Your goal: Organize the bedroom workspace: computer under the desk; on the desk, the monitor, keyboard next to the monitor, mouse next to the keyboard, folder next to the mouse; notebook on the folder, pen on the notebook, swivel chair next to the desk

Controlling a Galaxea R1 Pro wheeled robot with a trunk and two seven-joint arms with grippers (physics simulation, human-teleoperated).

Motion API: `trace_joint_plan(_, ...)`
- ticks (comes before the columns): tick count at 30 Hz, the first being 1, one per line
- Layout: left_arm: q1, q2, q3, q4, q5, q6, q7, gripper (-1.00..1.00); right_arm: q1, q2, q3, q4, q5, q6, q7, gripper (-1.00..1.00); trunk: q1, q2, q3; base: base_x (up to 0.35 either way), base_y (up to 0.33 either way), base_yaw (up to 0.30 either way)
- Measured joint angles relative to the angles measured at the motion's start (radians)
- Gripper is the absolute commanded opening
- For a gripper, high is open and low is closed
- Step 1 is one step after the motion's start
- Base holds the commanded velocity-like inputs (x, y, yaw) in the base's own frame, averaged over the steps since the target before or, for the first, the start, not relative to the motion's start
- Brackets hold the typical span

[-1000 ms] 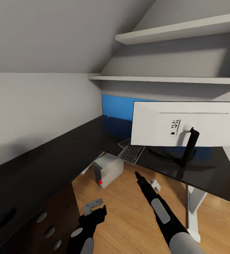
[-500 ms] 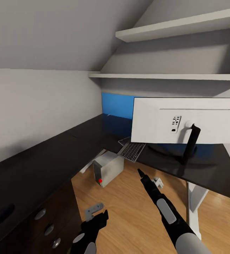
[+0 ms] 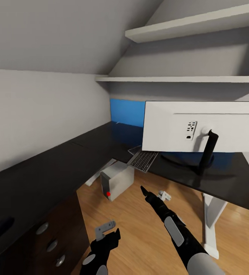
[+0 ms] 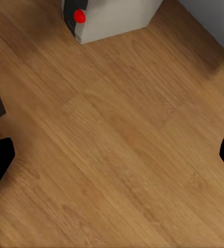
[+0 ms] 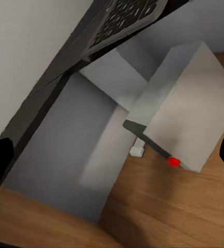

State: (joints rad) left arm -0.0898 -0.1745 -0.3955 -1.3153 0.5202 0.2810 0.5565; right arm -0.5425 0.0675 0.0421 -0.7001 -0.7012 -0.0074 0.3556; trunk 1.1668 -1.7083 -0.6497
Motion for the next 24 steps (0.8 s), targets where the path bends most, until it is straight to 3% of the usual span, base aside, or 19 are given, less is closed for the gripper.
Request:
trace_joint_plan(1, 0.0, 0.0, -0.001, 0.0, -0.001, 0.0, 0.002, 1.0, 0.0, 0.007, 0.003, 0.002, 0.006, -0.059, -0.002, 1.0, 0.004, -0.007, -0.003, 0.0, 0.0, 0.0)
trace_joint_plan(6, 0.0, 0.0, -0.002, 0.0, -0.001, 0.0, 0.003, 1.0, 0.0, 0.042, -0.001, 0.004, 0.007, -0.127, -0.031, 1.0, 0.023, -0.042, -0.019, 0.0, 0.0, 0.0)
trace_joint_plan(9, 0.0, 0.0, -0.004, 0.001, -0.001, 0.0, 0.003, 1.0, 0.0, 0.07, -0.003, 0.005, 0.004, -0.17, -0.091, 1.0, 0.035, -0.063, -0.028, 0.0, 0.0, 0.0)
trace_joint_plan(14, 0.0, 0.0, -0.008, 0.001, -0.003, 0.0, 0.003, 1.0, 0.0, 0.088, -0.002, 0.006, 0.0, -0.227, -0.185, 1.0, 0.054, -0.098, -0.044, 0.0, 0.0, 0.0)
trace_joint_plan(17, 0.0, 0.0, -0.009, 0.001, -0.004, 0.0, 0.003, 1.0, 0.0, 0.093, -0.001, 0.005, -0.002, -0.238, -0.206, 1.0, 0.065, -0.119, -0.053, 0.0, 0.0, 0.0)
trace_joint_plan(20, 0.0, 0.0, -0.009, 0.0, -0.005, 0.0, 0.003, 1.0, 0.0, 0.095, -0.002, 0.004, -0.027, -0.245, -0.217, 1.0, 0.077, -0.14, -0.063, 0.0, 0.0, 0.0)
trace_joint_plan(24, 0.0, 0.0, -0.01, -0.001, -0.006, 0.0, 0.002, 1.0, 0.0, 0.092, -0.007, 0.005, -0.144, -0.247, -0.224, 1.0, 0.092, -0.168, -0.075, 0.0, 0.0, 0.0)
